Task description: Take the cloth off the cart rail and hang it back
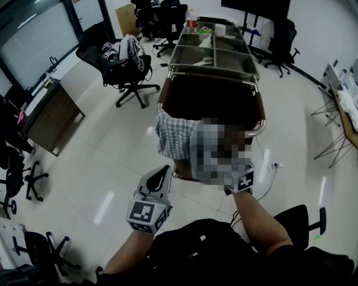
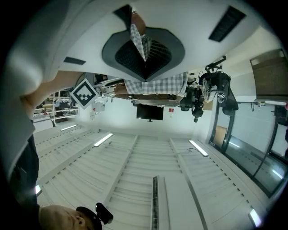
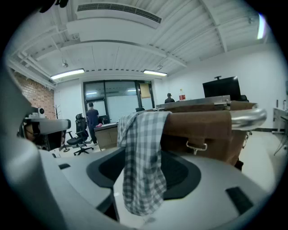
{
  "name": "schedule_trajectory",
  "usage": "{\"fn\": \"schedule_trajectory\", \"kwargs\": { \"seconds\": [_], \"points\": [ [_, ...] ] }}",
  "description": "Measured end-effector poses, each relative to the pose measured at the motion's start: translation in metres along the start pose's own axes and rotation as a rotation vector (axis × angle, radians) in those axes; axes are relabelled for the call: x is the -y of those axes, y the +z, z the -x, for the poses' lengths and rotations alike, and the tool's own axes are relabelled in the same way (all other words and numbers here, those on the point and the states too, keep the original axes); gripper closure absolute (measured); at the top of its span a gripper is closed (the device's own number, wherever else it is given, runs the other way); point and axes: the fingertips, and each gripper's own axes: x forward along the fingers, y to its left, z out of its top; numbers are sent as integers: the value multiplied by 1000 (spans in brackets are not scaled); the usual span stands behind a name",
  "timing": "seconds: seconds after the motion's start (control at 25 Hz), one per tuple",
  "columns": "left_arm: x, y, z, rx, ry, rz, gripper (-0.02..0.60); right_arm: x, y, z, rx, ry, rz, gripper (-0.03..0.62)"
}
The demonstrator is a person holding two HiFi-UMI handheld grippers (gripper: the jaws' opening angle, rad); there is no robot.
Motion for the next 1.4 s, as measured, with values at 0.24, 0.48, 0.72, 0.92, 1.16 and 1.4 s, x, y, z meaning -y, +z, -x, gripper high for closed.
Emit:
{"fn": "schedule_trajectory", "kwargs": {
  "seconds": [0.24,0.48,0.72,0.92,1.16,1.4],
  "points": [
    [-4,3,0,-8,30,4,581,3,-3,-26,-18,23,9,318],
    [-12,2,10,-16,67,11,581,-15,-15,-47,-51,89,-2,319],
    [-20,4,24,-11,86,-2,581,-35,-23,-47,-55,110,-2,566],
    [-28,5,40,-7,73,4,581,-51,-24,-32,-57,129,-37,574],
    [-34,13,61,13,-17,-18,581,-84,-21,3,-27,82,-74,574],
    [-31,17,98,5,-153,-81,581,-130,-29,42,6,-9,-123,574]
  ]
}}
